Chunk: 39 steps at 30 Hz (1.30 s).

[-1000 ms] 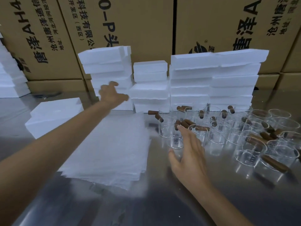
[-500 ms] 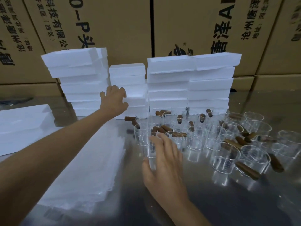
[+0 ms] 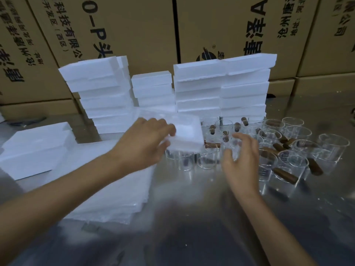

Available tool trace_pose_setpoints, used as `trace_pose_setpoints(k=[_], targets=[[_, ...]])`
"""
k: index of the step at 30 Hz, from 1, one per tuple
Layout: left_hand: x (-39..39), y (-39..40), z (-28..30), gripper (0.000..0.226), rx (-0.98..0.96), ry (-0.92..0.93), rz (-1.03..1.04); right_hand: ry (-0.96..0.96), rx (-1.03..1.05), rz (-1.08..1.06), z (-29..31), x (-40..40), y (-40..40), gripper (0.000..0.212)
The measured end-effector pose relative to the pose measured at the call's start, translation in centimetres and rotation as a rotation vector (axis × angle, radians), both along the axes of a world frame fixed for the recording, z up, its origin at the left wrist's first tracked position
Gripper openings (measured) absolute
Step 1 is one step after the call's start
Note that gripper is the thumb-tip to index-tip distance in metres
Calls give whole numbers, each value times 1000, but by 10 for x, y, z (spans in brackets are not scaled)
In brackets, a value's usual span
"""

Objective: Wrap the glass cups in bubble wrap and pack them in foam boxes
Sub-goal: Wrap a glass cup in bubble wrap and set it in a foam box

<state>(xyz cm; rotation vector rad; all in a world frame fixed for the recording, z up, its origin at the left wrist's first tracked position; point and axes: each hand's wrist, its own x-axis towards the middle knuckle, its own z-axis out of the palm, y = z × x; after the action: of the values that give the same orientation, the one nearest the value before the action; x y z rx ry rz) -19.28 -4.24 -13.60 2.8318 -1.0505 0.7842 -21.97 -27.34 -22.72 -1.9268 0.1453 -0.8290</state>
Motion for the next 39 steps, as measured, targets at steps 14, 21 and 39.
trace_pose_setpoints(k=[14, 21, 39], targets=[[-80, -47, -66, 23, 45, 311, -134, -11, 232, 84, 0, -6, -13, 17], [-61, -43, -60, 22, 51, 396, -27, 147, -141, 222, -2, -1, -16, 36], [-47, -41, -67, 49, -927, 395, -70, -35, -302, 72, 25, -5, 12, 9]])
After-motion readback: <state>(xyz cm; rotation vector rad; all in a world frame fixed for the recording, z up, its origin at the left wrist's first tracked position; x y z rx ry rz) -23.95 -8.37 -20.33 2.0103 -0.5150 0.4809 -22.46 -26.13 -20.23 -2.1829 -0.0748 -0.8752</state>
